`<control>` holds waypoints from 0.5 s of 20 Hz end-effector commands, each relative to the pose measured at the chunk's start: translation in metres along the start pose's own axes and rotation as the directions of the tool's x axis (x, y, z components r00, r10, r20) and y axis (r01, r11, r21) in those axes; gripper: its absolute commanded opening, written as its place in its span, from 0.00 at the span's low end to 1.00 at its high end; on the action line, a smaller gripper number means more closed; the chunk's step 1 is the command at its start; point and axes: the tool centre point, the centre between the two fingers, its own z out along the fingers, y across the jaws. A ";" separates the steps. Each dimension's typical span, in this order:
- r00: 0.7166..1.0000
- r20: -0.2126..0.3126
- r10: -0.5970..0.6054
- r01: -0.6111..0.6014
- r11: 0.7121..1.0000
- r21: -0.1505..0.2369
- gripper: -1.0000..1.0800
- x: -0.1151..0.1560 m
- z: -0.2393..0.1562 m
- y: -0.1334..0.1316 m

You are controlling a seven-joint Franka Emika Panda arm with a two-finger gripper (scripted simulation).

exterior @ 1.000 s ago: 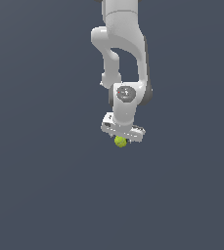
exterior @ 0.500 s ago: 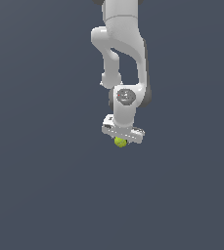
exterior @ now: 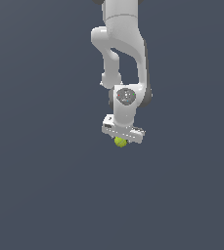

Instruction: Pick up the object and move it to a goal position.

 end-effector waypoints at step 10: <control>1.000 -0.002 0.000 0.000 1.000 0.001 0.00 -0.008 -0.050 -0.007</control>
